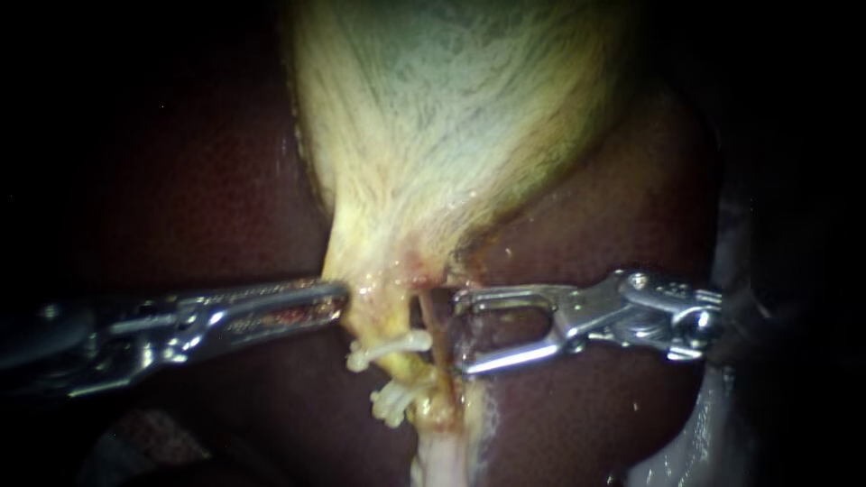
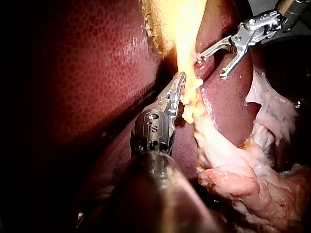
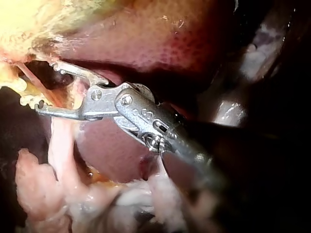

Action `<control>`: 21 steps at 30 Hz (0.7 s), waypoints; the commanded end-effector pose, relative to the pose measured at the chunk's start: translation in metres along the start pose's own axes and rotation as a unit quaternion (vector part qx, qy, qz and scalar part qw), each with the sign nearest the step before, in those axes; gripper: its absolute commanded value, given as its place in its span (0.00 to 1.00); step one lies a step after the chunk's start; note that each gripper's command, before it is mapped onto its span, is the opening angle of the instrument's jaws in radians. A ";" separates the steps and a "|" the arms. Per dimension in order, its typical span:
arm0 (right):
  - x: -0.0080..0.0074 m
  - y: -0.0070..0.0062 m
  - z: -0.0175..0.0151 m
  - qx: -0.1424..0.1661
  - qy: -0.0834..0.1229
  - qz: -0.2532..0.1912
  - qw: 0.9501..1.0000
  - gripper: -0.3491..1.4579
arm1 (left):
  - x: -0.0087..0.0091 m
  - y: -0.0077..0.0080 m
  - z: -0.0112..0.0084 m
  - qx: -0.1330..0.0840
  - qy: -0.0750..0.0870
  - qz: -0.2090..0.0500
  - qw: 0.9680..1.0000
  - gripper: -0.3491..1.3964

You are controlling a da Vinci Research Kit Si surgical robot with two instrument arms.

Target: Going back third clip left tube

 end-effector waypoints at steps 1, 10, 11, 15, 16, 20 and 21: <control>0.0003 0.0000 -0.0005 -0.003 0.000 -0.007 1.000 0.53 | 0.0001 0.0001 0.0001 0.000 0.000 0.000 1.000 0.04; 0.0007 -0.0001 -0.0025 -0.011 -0.002 -0.040 0.999 0.53 | 0.0006 0.0004 0.0014 -0.003 -0.001 0.001 1.000 0.04; 0.0006 -0.0001 -0.0026 -0.011 -0.002 -0.040 0.999 0.53 | 0.0008 0.0004 0.0018 -0.002 -0.001 0.001 1.000 0.04; 0.0006 -0.0002 -0.0026 -0.011 -0.003 -0.043 0.999 0.53 | 0.0017 0.0006 0.0037 0.001 -0.001 0.004 1.000 0.05; 0.0006 -0.0003 -0.0026 -0.011 -0.003 -0.043 0.999 0.53 | 0.0019 0.0006 0.0041 0.002 -0.001 0.004 1.000 0.05; 0.0007 -0.0005 -0.0026 -0.011 -0.003 -0.043 0.999 0.53 | 0.0025 0.0006 0.0055 0.005 -0.002 0.006 1.000 0.06; 0.0007 -0.0005 -0.0026 -0.010 -0.003 -0.043 0.999 0.53 | 0.0025 0.0005 0.0057 0.006 -0.002 0.005 1.000 0.06</control>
